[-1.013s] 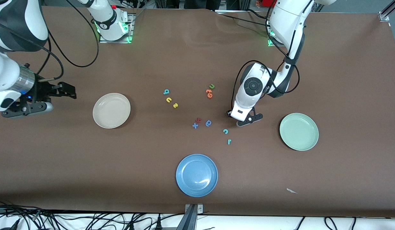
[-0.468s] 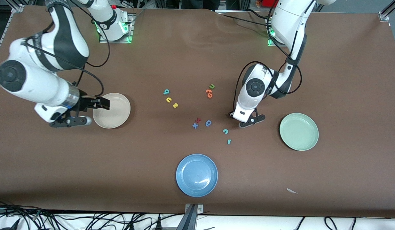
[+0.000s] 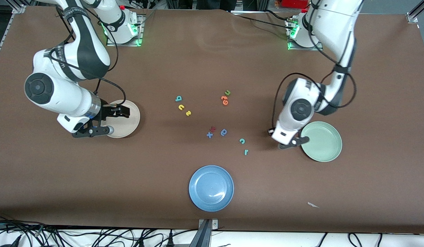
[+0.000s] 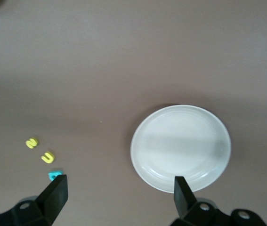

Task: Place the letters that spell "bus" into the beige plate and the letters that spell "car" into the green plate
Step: 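Carry the yellow a to the green plate while the right gripper reaches out, then release the yellow a onto the green plate with the left gripper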

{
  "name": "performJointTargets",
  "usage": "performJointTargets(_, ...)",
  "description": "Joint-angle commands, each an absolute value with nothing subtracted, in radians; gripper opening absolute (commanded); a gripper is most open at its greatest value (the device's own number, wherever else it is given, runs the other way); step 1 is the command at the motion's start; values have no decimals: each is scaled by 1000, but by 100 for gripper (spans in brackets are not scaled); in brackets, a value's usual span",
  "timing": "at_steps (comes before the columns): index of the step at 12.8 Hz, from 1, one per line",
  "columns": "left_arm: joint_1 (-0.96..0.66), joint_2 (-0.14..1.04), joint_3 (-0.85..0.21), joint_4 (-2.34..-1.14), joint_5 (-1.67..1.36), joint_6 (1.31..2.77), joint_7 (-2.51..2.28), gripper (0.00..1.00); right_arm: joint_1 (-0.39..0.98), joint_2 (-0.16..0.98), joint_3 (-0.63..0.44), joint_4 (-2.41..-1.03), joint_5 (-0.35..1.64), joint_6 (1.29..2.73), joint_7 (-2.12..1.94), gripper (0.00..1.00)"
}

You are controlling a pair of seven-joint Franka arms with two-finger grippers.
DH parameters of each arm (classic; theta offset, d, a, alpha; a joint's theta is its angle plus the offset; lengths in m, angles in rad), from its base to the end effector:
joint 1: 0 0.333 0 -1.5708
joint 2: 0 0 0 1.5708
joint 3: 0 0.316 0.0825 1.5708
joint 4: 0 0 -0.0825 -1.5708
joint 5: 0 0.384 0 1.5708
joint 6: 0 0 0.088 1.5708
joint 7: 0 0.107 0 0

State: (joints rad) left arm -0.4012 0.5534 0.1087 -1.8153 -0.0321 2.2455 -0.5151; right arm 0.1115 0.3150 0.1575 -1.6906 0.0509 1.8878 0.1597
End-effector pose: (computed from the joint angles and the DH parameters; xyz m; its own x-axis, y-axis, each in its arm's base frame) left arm 0.6094 -0.1888 0.2260 0.9688 0.2323 -0.0867 0.2247 -0.9704 -0.0888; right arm 0.6124 0.1640 0.4069 0.9876 0.0898 -0.1285 0.0806 -0.9939 -0.0752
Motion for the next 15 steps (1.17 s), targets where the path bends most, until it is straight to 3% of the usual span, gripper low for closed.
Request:
performJointTargets(1, -287, 535, 100, -1783, 3, 2157, -256, 17, 117, 316, 199, -1724, 67, 1951, 254, 100)
performJointTargets(4, -181, 538, 100, -1778, 44, 2157, 22, 18, 117, 333, 251, -1778, 64, 2060, 366, 100)
performJointTargets(5, -158, 541, 97, -1775, 84, 2157, 116, 29, 132, 337, 262, -1801, 63, 2103, 397, 100)
performJointTargets(6, -134, 557, 94, -1749, 97, 2157, 211, 99, 149, 339, 265, -1828, 54, 2143, 432, 100)
performJointTargets(11, -214, 613, 89, -1625, -199, 2160, -70, 100, 156, 324, 330, -2009, 48, 2371, 520, 100)
performJointTargets(15, -357, 777, 89, -1435, -201, 2169, -515, 100, 202, 330, 350, -2114, 2, 2508, 630, 100)
